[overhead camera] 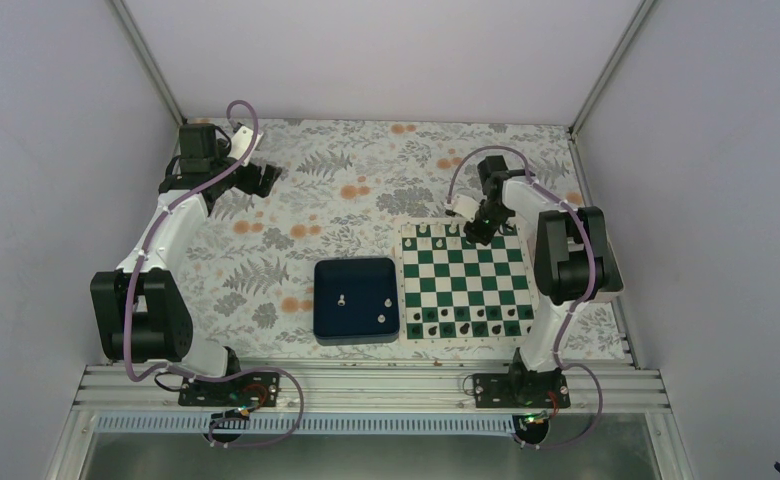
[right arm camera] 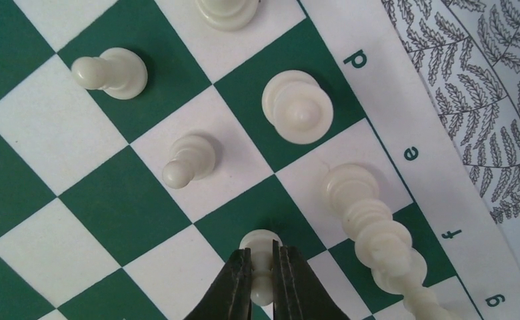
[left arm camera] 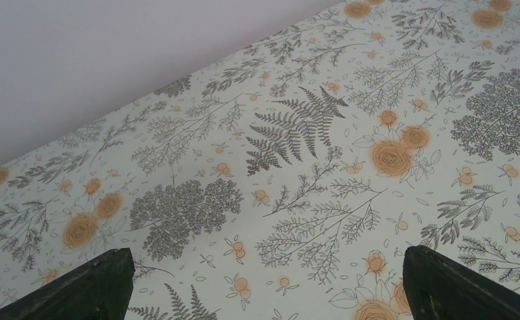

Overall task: Set up the chess pieces on the board
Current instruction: Place the chess piece on the chessboard.

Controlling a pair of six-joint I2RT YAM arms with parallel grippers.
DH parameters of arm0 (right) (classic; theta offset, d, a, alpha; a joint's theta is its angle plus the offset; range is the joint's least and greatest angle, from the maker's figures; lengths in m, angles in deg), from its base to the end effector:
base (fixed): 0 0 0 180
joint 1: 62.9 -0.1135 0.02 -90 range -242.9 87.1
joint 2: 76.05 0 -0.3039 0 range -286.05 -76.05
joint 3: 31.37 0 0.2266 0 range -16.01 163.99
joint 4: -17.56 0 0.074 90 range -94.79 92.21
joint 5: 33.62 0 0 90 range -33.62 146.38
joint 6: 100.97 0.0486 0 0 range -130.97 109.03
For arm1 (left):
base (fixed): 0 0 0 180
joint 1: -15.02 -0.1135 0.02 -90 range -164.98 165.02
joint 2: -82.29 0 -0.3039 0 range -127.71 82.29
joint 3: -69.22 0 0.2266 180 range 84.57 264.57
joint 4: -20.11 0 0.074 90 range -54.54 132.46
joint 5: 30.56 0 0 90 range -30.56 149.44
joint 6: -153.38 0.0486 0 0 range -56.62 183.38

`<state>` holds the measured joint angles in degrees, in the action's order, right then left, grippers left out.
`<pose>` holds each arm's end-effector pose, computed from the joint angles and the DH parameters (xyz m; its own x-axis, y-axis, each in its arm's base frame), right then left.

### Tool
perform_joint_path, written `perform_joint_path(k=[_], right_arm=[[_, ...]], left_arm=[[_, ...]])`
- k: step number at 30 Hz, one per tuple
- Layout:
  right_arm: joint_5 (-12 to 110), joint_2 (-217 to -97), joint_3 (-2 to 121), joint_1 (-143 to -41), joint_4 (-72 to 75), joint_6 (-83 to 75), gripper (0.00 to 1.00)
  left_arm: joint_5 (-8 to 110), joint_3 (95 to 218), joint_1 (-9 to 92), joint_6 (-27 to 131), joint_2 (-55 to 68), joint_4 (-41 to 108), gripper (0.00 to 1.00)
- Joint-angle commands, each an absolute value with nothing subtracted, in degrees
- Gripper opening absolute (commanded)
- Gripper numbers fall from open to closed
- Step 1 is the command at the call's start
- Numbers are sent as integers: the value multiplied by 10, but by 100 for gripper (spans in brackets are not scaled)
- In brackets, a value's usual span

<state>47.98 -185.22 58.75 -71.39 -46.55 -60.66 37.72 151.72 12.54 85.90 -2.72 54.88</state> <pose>0.3437 0.0585 0.2054 -0.5108 -0.8390 -0.1877 -0.8544 0.5195 0.0030 0.3152 -0.0043 0.3342 -0.4617 0.3361 -0.8209 0.4664 0.8792 0.0977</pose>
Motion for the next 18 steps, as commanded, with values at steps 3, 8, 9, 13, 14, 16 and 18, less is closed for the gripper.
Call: perform_joint_path(k=[3, 8, 9, 13, 14, 16, 18], right_arm=[[466, -1861, 604, -709, -473, -613, 13], [461, -1849, 609, -709, -481, -614, 20], [460, -1847, 611, -709, -483, -614, 21], [464, -1831, 618, -710, -499, -612, 24], [464, -1823, 623, -710, -509, -612, 25], [459, -1803, 639, -712, -533, -608, 25], [455, -1778, 658, -728, -563, -603, 28]], left_arm=[[357, 1524, 124, 869, -25, 557, 100], [357, 1523, 124, 869, -24, 558, 100], [357, 1523, 124, 869, -24, 557, 100], [356, 1525, 124, 869, -22, 560, 100], [356, 1525, 124, 869, -22, 560, 100], [356, 1524, 124, 869, -21, 560, 100], [355, 1524, 124, 870, -21, 558, 100]])
